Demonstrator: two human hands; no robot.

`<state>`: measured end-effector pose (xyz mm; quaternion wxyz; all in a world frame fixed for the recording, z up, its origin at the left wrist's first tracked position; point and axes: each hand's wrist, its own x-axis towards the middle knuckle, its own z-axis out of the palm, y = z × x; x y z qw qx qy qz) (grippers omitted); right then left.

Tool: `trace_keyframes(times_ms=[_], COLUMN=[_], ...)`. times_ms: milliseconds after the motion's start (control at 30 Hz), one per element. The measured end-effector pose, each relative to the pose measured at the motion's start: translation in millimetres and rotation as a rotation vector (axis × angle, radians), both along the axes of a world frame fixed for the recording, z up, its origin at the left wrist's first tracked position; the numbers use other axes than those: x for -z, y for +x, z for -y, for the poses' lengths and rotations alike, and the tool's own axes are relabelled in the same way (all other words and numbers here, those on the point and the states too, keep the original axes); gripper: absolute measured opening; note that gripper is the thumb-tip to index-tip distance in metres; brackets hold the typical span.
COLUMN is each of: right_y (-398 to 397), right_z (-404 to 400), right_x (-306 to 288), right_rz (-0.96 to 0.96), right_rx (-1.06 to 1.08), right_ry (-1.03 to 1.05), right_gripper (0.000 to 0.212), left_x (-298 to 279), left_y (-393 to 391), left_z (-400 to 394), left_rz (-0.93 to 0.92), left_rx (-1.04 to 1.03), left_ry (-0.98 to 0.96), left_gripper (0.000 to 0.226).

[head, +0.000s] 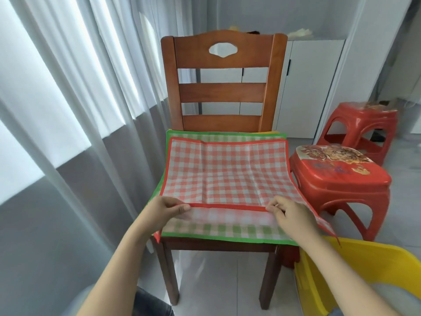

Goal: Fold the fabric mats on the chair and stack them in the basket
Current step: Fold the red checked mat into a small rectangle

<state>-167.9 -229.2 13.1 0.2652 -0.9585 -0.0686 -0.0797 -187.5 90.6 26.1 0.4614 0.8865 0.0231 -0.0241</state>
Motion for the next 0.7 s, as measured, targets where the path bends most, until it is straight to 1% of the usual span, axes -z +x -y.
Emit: trace_keyframes(times_ms=[100, 233, 333, 433, 500, 600, 700], right_y=[-9.8, -10.9, 15.9, 61.6, 96.1, 137.9, 159.9], right_z=[-1.9, -4.0, -9.0, -21.0, -29.1, -36.7, -37.8], right_x=[-18.4, -50.9, -69.3, -74.6, -63.0, -24.4, 18.9], right_rz=[0.018, 0.127, 0.208, 0.245, 0.177, 0.020, -0.087], right_rx=[0.013, 0.026, 0.029, 0.005, -0.007, -0.010, -0.005], right_ry=[-0.122, -0.205, -0.214, -0.231, -0.224, -0.197, -0.122], right_gripper=[0.014, 0.018, 0.019, 0.020, 0.018, 0.020, 0.024], left_x=[-10.0, -30.1, -43.7, -44.8, -33.8, -2.8, 30.3], left_y=[-6.9, -4.7, 18.3, 56.8, 86.3, 126.8, 148.4], left_z=[2.4, 6.1, 6.5, 3.4, -0.4, -5.6, -4.3], left_rz=[0.064, 0.144, 0.115, 0.079, 0.039, -0.048, -0.098], left_rx=[-0.038, -0.124, -0.172, -0.208, -0.217, -0.177, -0.144], left_ry=[-0.016, 0.001, 0.028, 0.167, 0.285, 0.444, 0.507], left_gripper=[0.032, 0.037, 0.043, 0.043, 0.043, 0.051, 0.045])
